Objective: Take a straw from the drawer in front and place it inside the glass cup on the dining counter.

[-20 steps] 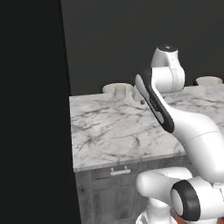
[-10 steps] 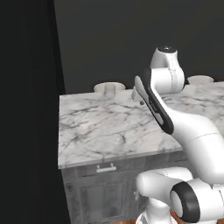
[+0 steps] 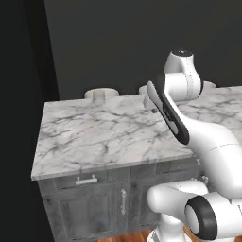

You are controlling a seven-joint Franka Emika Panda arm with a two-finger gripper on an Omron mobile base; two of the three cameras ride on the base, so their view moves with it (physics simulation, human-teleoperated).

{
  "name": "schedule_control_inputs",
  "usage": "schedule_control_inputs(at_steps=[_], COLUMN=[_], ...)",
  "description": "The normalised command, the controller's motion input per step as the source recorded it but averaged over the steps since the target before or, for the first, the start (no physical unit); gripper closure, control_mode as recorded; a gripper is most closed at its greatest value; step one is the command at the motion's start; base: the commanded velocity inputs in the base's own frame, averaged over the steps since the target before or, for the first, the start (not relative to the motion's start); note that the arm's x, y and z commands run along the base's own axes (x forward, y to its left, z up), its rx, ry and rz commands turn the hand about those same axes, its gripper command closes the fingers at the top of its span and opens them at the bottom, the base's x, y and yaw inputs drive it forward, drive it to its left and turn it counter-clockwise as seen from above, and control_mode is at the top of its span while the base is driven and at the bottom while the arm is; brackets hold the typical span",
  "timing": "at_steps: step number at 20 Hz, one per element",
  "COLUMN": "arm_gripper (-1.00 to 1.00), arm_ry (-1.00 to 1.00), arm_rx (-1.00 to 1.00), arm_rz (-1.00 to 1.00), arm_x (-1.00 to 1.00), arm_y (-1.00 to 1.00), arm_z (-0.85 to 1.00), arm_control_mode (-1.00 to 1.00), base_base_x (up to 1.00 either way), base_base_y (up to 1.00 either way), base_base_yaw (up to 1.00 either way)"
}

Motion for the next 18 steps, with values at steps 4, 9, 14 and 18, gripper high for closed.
schedule_control_inputs(at_steps=[4, 9, 14, 18], arm_gripper=[-1.00, -1.00, -1.00, -1.00], arm_ry=[0.00, 0.00, 0.00, 0.00], arm_rx=[0.00, 0.00, 0.00, 0.00], arm_rz=[0.00, 0.00, 0.00, 0.00], arm_x=[0.00, 0.00, 0.00, 0.00], arm_y=[0.00, 0.00, 0.00, 0.00], arm_z=[0.00, 0.00, 0.00, 0.00], arm_control_mode=[1.00, 1.00, 1.00, 1.00], base_base_x=[0.03, 0.18, 0.48, 0.57], base_base_y=[-0.41, -0.43, -0.26, -0.16], base_base_yaw=[0.00, 0.00, 0.00, 0.00])
